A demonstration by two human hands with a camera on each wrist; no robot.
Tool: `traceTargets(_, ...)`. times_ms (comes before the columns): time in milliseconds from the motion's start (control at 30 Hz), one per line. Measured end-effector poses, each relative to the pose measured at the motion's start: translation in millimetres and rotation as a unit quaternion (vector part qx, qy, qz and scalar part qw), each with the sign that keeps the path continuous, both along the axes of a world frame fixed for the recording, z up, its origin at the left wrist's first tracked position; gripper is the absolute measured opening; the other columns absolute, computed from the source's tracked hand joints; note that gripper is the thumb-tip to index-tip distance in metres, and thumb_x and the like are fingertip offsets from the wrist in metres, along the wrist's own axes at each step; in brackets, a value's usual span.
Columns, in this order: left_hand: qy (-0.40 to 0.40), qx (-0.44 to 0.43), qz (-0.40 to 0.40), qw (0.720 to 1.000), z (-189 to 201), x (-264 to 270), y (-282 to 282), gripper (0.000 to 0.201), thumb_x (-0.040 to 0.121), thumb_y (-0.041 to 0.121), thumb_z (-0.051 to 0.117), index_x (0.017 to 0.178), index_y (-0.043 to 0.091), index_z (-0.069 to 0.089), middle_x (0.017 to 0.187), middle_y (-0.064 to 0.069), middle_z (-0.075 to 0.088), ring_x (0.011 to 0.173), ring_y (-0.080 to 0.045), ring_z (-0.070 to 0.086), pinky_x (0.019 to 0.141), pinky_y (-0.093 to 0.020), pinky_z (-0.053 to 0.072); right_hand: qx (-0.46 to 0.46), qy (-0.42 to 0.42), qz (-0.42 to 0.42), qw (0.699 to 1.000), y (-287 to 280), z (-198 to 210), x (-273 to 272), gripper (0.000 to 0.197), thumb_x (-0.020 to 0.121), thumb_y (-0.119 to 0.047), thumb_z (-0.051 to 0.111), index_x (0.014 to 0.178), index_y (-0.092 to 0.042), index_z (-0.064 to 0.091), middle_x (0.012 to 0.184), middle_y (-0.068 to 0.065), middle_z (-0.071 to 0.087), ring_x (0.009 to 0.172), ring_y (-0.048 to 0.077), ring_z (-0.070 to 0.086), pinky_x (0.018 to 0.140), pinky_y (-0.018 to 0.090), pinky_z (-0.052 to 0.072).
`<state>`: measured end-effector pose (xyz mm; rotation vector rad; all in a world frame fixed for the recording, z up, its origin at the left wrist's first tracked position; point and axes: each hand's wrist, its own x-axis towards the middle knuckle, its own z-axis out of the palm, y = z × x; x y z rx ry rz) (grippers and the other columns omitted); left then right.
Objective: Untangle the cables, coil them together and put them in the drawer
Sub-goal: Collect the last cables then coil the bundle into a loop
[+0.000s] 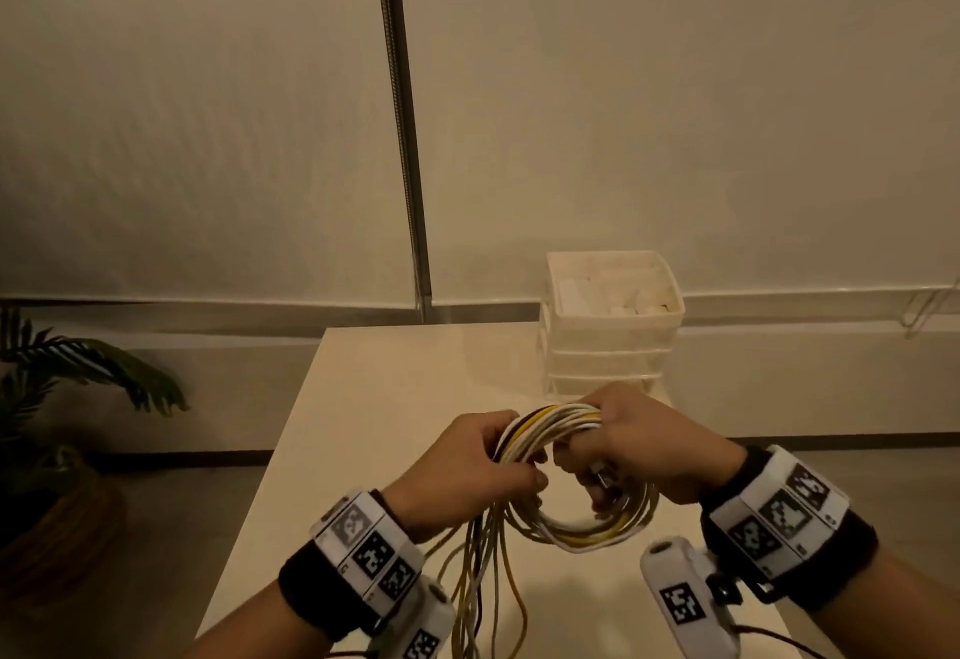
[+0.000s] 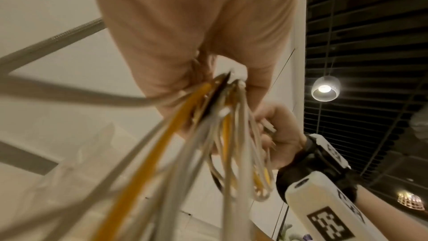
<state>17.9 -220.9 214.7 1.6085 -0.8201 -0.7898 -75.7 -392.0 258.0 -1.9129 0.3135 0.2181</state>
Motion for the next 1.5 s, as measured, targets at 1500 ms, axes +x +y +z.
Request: traceTargets(1500, -0.083, -0.163, 0.034, 0.982, 47, 15, -18, 0.029, 0.083, 0.016, 0.075, 0.108, 0.011, 0.062, 0.072, 0.000, 0.068, 0.061, -0.017, 0.066, 0.059, -0.032, 0.056, -0.053, -0.279, -0.122, 0.951, 22, 36, -3, 0.027, 0.081, 0.013, 0.053, 0.090, -0.010, 0.062, 0.068, 0.008, 0.069, 0.061, 0.025, 0.069, 0.058, 0.035, 0.058)
